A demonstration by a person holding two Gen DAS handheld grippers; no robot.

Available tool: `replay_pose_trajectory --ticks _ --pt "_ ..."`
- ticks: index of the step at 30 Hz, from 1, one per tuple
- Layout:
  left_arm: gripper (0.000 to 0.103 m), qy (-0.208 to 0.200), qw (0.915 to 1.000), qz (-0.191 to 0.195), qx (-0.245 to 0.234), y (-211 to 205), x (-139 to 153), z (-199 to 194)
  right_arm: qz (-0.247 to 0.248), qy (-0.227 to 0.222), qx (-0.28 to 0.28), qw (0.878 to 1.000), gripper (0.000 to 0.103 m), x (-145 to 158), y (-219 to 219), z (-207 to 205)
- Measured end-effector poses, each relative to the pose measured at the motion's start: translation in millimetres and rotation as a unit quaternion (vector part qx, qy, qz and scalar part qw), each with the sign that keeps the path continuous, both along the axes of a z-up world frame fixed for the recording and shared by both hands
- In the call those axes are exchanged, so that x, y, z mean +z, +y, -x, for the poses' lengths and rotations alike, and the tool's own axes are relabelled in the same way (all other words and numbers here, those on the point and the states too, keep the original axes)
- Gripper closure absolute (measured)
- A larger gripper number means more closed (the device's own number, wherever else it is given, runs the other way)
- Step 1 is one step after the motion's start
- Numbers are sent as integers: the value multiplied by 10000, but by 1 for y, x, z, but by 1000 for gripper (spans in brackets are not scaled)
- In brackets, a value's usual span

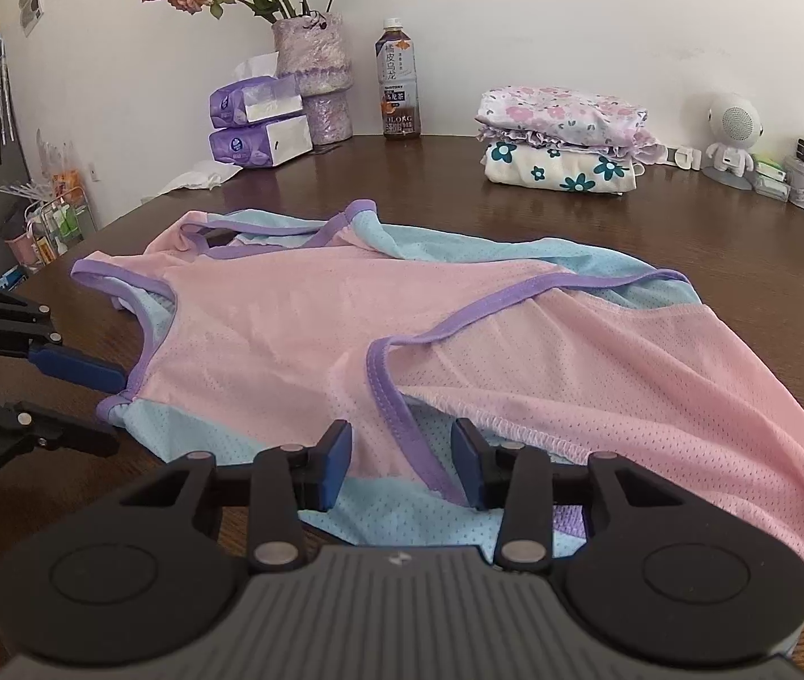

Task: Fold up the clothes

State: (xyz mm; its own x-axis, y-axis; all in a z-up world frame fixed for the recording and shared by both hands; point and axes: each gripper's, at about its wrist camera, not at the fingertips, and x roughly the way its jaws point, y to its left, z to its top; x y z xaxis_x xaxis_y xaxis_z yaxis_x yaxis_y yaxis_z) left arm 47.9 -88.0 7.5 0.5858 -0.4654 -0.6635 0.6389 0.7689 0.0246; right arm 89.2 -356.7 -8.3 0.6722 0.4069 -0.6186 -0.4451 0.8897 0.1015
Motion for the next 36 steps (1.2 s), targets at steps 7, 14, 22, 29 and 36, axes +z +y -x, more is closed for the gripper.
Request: replay_pose_trajectory --ticks 7,14,22,29,36 --pt "100 -57 9999 125 -9 10 5 -1 -349 142 295 9989 101 10 -11 22" --pt "100 5 9993 -91 -373 18 10 21 -620 417 587 9955 101 23 -19 51" --pt "58 -345 9981 87 -496 27 34 20 -603 275 282 9974 74 33 -32 49" --pt "54 -238 9991 290 220 12 64 -71 -398 -72 -940 9948 70 56 -75 -17" --pt "54 907 9902 441 968 -27 45 -185 -913 976 -1715 9761 70 27 -83 -119"
